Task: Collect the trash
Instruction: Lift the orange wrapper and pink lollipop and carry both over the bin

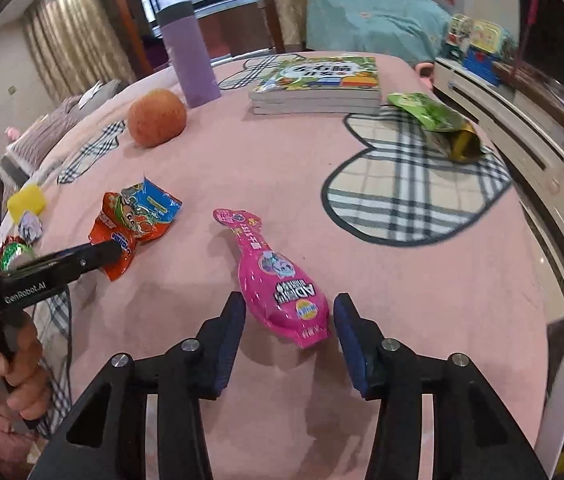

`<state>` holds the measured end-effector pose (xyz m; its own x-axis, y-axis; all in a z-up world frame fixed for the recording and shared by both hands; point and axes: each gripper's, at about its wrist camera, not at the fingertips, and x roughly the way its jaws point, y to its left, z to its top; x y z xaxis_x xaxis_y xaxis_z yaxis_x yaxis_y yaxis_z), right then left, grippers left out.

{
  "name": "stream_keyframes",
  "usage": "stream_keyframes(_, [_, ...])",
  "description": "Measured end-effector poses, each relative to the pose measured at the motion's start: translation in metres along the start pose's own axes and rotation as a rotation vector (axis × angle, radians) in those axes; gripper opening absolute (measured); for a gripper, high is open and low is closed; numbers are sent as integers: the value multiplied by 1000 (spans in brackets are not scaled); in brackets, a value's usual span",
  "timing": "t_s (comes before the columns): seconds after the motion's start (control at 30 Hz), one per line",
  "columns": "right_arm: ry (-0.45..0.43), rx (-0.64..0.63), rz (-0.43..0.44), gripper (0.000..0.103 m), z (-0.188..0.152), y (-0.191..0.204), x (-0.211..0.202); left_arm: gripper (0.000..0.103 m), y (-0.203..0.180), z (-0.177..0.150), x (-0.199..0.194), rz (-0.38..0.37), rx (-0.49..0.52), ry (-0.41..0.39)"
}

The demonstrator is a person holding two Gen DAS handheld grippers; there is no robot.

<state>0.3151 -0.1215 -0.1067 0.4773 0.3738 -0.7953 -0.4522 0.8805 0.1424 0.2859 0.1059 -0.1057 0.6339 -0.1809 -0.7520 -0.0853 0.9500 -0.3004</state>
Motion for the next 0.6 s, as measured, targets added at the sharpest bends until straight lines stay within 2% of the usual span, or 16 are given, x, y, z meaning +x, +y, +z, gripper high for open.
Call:
stream_keyframes(0.07, [-3, -21, -9, 49, 0, 2, 6, 37, -2, 2, 1, -10, 3, 0])
stream_keyframes(0.1, [-11, -21, -9, 49, 0, 2, 7, 32, -3, 3, 2, -16, 8, -2])
stream_keyframes(0.13, [-15, -13, -4, 49, 1, 1, 8, 17, -5, 3, 3, -21, 12, 1])
stream_keyframes(0.17, [-19, 1, 5, 49, 0, 0, 7, 8, -8, 3, 5, -33, 23, 11])
stream_keyframes(0.3, [-26, 38, 24, 46, -2, -2, 2, 3, -19, 0, 0, -31, 69, -5])
stream_keyframes(0.6, [-50, 165, 79, 44, -26, -14, -21, 2, -49, -20, -21, -84, 121, -3])
